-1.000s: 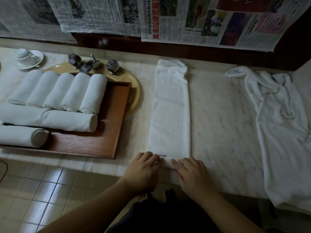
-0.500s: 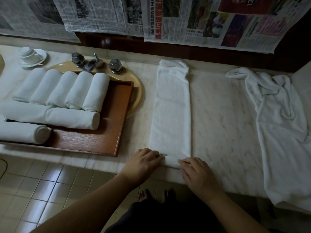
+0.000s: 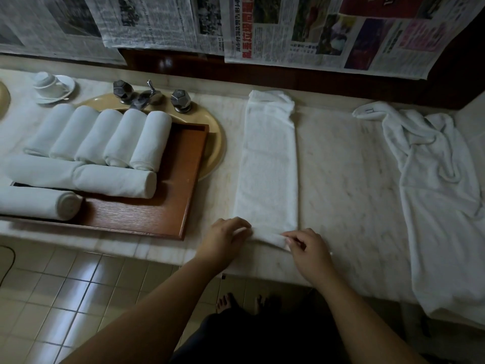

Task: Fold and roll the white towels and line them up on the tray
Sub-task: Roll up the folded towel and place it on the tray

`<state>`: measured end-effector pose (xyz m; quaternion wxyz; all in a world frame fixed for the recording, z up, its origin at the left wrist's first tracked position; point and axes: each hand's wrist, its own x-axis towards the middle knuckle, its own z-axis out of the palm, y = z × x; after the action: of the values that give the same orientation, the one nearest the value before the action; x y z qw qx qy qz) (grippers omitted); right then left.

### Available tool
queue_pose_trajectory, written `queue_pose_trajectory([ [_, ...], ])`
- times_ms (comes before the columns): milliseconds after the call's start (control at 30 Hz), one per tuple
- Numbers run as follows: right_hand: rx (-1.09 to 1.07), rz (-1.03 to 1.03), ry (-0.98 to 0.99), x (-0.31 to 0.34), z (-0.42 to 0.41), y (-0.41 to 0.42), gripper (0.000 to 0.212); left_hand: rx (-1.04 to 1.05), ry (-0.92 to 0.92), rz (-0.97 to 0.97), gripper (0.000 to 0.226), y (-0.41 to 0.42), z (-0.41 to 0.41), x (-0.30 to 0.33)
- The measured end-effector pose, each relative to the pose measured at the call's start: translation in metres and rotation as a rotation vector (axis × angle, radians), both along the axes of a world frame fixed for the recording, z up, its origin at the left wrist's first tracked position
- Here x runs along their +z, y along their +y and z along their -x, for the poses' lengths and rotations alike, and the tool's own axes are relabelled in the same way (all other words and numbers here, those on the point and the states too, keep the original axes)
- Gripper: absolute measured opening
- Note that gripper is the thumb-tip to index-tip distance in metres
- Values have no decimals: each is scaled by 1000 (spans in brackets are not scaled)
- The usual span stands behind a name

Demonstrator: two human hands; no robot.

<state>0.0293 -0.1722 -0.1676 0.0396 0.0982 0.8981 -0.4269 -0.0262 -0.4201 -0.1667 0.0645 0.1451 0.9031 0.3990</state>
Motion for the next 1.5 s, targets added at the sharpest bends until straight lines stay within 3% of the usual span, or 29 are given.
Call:
queue_pose_trajectory([
  [133,-25,85,-39,-1,16,8,32,103,-43,-10,12,10,3,4],
  [233,86,-103,62,6,15,8,33,19,162,160,7,11,2,1],
  [367,361,-405,269,14,11,5,37,-172,494,379,19,4,-1,-3],
  [533,502,-519,289,9,-13,22,57,-341,602,414,37,-19,-8,-6],
  [700,467,-572,350,-1,-13,24,50,-315,548,405,47,-19,-5,-8],
  [800,413,-477,375,-7,-10,22,42,-295,519,387,45,-18,-4,-8],
  [967,164,-68,128,-8,-1,17,30,-147,271,235,30,-16,-1,-6],
  [1067,53,12,-70,-5,14,13,27,-54,94,208,36,-8,1,-1],
  [1233,-121,109,-89,-1,30,3,27,88,-97,196,28,9,7,7],
  [1400,-38,-111,136,3,14,3,34,174,-132,82,25,11,11,10],
  [1500,128,-349,318,1,0,9,28,127,61,227,13,4,9,7],
])
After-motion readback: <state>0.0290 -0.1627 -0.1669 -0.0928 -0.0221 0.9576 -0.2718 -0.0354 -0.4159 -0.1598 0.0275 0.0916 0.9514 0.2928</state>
